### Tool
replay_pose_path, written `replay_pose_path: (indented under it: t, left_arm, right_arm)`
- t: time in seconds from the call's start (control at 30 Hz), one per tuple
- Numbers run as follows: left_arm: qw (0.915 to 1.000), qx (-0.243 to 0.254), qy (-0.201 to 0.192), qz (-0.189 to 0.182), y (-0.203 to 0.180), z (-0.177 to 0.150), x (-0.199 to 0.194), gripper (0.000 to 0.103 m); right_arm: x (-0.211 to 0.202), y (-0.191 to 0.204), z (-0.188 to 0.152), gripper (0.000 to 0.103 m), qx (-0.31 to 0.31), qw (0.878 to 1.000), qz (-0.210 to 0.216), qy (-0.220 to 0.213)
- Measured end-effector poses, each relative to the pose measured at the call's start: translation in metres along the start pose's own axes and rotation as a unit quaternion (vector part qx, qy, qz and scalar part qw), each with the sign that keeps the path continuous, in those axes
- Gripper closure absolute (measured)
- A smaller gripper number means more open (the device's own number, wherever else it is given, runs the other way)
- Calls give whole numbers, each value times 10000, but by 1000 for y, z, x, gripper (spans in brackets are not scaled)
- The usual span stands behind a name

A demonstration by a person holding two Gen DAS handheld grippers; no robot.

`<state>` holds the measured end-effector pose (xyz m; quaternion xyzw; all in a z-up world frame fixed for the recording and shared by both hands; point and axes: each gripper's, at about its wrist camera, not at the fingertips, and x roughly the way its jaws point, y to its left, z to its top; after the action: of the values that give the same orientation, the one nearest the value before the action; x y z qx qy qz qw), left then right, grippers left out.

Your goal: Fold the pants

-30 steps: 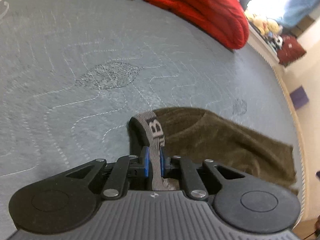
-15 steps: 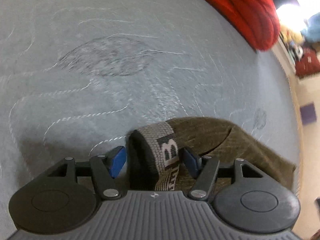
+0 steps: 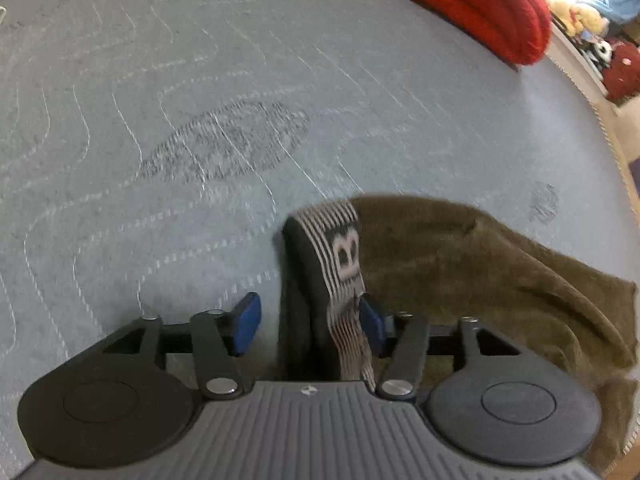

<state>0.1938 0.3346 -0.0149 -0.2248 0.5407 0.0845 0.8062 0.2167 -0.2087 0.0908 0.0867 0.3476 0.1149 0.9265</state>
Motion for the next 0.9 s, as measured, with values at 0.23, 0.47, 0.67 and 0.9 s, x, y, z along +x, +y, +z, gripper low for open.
replay_pose_path:
  t: [0.23,0.47,0.67,0.9]
  left_arm:
    - [9860,1184,1107,-404,-9,-63,-16,33]
    - [9631,2200,1532,-219,-13,-119,-22,71]
    - [9352,3194,1527,85,-21,-124,-45,85]
    - [9314,3417,1077,637,-17,-123,-57,98]
  right_arm:
    - [-11,7,-2,80,-98,9999,78,-68]
    - [-22,6,-8,80,47,9999,69,-110]
    - [-32,-4,-15,80,109,9998,-157,-112]
    - [-37,-31,-22,80,424,9982,-431,-22]
